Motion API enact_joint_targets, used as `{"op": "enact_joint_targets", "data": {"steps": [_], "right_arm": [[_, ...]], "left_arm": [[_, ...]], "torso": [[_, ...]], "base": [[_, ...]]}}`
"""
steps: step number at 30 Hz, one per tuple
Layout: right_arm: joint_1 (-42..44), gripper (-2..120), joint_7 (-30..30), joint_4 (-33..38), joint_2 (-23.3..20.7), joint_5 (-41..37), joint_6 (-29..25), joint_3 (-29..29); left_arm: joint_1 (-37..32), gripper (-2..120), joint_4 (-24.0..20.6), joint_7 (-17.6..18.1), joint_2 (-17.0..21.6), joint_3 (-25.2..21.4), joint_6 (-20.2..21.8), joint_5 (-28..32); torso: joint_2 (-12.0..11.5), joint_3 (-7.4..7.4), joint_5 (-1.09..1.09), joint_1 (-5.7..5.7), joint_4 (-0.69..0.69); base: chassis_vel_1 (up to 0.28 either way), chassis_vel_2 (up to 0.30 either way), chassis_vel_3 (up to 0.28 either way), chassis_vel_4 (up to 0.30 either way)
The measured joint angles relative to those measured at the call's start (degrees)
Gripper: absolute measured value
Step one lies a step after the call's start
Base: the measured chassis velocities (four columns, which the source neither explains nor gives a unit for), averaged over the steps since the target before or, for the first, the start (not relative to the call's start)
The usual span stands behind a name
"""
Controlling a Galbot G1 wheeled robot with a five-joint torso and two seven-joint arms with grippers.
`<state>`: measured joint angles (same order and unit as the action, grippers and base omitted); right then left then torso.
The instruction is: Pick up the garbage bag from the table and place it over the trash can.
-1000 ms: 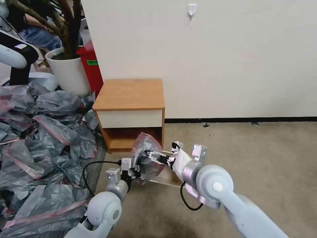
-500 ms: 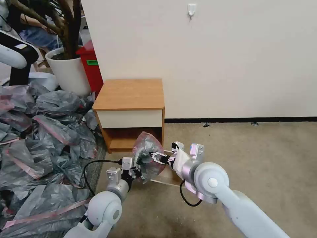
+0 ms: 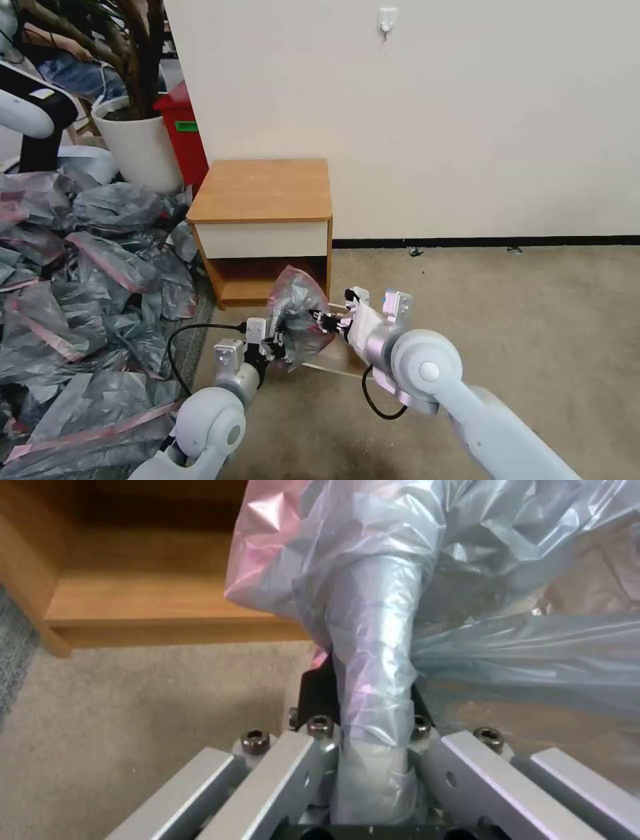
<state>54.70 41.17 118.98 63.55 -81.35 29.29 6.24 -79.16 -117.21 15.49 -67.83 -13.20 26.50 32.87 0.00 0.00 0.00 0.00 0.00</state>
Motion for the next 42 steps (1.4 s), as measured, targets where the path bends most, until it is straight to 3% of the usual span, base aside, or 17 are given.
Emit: {"op": "enact_joint_targets", "data": {"steps": [35, 42], "right_arm": [[3.4, 0, -3.5, 3.9, -3.5, 2.5, -2.7, -6.7], [2.8, 0, -3.6, 2.8, -6.4, 2.4, -1.8, -8.9]], "left_arm": [[-1.8, 3, 0.5, -0.2, -0.2, -0.7, -1.3, -0.1], [-2.3, 3, 0.7, -4.2, 0.4, -2.0, -4.1, -0.2]], "torso": [[0.0, 0.0, 0.0, 0.0, -0.01], [0.0, 0.0, 0.01, 0.0, -0.01]], "base": [[0.0, 0.0, 0.0, 0.0], [0.0, 0.0, 0.0, 0.0]]}}
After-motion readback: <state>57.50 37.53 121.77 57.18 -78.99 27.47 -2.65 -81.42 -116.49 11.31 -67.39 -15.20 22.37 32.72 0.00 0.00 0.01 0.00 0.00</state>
